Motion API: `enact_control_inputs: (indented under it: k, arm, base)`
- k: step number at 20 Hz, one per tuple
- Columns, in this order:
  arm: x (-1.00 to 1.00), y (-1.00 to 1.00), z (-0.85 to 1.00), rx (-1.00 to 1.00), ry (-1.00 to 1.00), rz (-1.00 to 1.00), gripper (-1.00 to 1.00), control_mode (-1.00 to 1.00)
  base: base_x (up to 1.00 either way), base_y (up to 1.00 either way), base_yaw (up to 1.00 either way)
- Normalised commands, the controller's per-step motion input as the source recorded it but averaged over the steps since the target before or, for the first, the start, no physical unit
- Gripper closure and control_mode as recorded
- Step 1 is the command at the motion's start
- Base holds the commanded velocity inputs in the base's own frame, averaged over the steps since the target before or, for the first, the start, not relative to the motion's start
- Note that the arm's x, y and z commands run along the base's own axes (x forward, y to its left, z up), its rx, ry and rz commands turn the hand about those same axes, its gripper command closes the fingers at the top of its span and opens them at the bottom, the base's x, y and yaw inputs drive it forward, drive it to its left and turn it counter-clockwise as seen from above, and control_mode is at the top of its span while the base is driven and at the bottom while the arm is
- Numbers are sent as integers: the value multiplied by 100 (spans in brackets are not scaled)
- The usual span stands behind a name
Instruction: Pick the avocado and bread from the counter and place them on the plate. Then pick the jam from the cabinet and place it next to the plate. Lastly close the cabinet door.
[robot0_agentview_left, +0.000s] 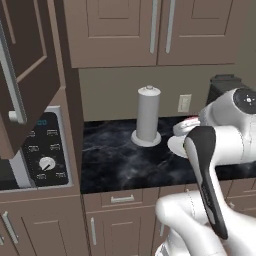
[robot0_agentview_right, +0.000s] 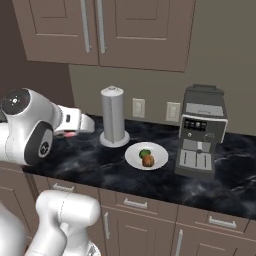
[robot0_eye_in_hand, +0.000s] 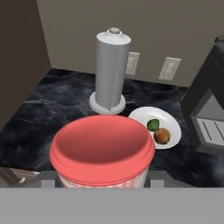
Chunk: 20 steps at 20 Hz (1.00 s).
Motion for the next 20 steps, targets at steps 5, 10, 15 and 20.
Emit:
enact_control_inputs:
  k: [5, 10, 15, 20]
  arm:
    - [33, 0, -52, -9, 0, 0, 100, -100]
    - [26, 0, -44, -6, 0, 1, 100, -100]
    - [22, 0, -25, 0, 7, 6, 100, -100]
    - [24, -1, -31, 0, 9, 5, 100, -100]
  base:
    - [0, 0, 0]
    - [0, 0, 0]
    - [0, 0, 0]
    - [0, 0, 0]
